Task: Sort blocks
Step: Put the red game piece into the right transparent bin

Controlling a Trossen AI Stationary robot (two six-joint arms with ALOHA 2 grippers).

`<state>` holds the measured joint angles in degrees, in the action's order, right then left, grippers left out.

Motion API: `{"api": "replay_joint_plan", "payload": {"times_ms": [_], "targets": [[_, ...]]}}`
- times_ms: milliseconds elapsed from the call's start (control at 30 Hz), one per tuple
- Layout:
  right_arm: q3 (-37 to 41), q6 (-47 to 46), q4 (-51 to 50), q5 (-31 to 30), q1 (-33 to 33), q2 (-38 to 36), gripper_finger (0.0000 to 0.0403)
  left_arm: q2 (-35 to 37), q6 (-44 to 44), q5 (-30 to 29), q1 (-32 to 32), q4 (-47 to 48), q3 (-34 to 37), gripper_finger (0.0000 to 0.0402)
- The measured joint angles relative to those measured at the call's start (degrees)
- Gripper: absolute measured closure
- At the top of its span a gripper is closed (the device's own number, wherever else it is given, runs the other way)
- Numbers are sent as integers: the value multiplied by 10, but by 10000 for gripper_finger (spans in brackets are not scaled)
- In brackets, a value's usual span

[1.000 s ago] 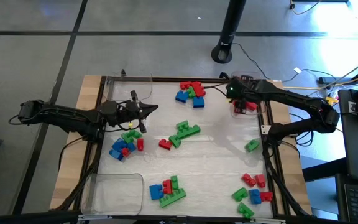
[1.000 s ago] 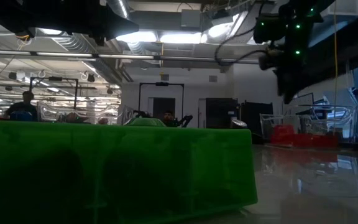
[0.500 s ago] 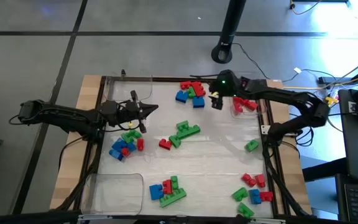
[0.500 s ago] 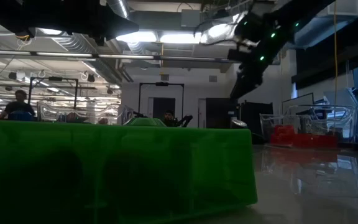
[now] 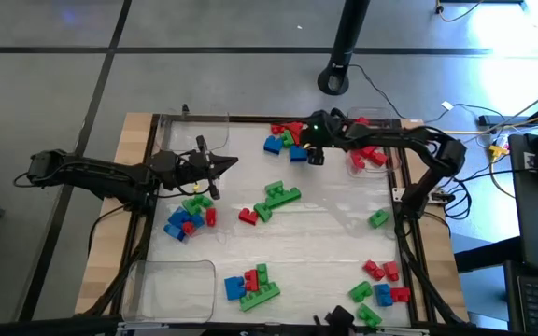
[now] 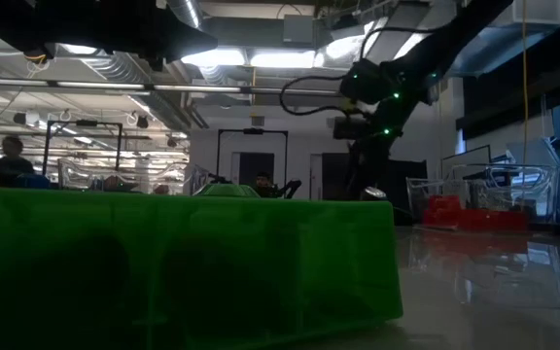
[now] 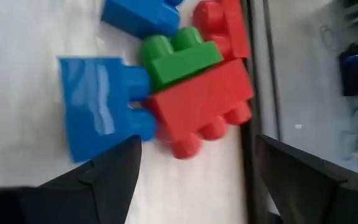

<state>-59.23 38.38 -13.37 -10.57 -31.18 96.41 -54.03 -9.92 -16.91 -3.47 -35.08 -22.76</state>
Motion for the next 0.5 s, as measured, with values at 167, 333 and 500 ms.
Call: {"api": "replay_joint_plan", "payload": {"times_ms": [167,333,500], "targets": [[-55,49,-23,-24,0,24,91,0,-7,0,0,-3,0,398],[-112,93,-80,-23,0,67,91,0,-7,0,0,-1,0,398],[-145,125,-158,-21,0,106,91,0,-6,0,0,3,0,398]]}}
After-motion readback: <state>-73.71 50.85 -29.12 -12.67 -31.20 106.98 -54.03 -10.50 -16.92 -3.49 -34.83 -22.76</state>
